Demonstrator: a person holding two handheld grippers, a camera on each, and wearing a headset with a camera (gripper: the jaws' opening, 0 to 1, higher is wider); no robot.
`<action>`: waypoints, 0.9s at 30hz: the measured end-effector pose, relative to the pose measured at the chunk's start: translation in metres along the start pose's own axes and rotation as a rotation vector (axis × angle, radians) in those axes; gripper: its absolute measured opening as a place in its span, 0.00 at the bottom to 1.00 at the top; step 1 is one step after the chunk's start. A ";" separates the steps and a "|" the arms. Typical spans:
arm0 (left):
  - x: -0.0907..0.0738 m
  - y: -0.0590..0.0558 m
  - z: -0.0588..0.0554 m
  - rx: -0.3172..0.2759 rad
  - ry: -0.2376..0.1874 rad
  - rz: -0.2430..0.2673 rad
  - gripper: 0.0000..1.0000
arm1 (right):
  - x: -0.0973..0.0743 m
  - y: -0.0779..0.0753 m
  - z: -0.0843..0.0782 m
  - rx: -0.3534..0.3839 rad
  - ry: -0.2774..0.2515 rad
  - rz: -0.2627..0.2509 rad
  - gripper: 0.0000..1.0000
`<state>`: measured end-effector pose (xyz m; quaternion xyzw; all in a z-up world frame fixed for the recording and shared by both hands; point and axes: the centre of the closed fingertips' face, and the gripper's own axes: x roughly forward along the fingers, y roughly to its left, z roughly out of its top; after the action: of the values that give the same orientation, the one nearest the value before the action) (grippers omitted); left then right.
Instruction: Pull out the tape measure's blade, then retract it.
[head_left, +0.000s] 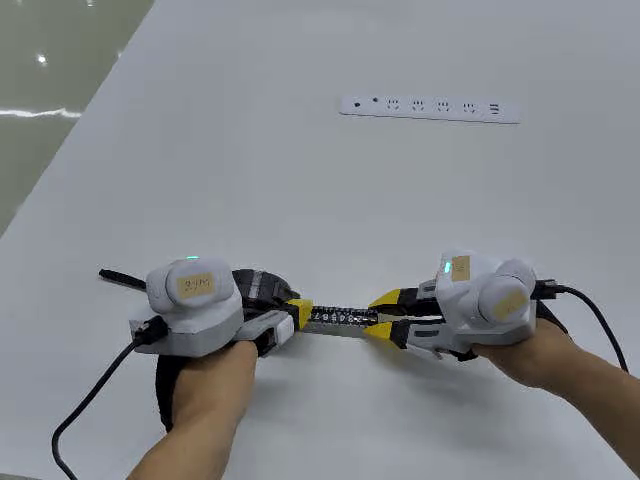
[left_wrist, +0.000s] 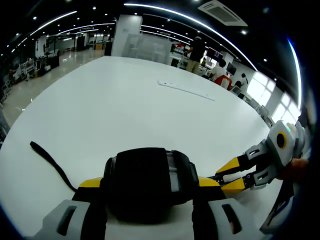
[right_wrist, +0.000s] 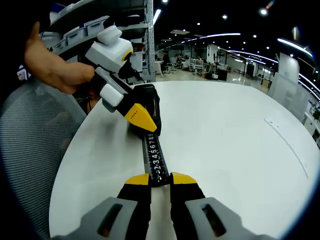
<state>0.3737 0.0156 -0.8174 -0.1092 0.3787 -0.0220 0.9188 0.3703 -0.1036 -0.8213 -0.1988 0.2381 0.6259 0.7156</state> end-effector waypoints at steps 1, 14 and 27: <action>0.000 0.000 0.000 -0.001 0.000 -0.001 0.66 | 0.001 0.000 0.001 0.000 -0.002 0.003 0.12; -0.001 0.000 0.000 -0.008 0.002 -0.005 0.67 | 0.018 0.003 0.012 -0.009 -0.011 0.009 0.12; 0.000 0.001 0.000 -0.015 0.005 -0.011 0.67 | 0.037 0.009 0.024 -0.013 -0.024 0.021 0.12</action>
<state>0.3730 0.0161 -0.8175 -0.1183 0.3806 -0.0246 0.9168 0.3676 -0.0592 -0.8239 -0.1933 0.2274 0.6373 0.7105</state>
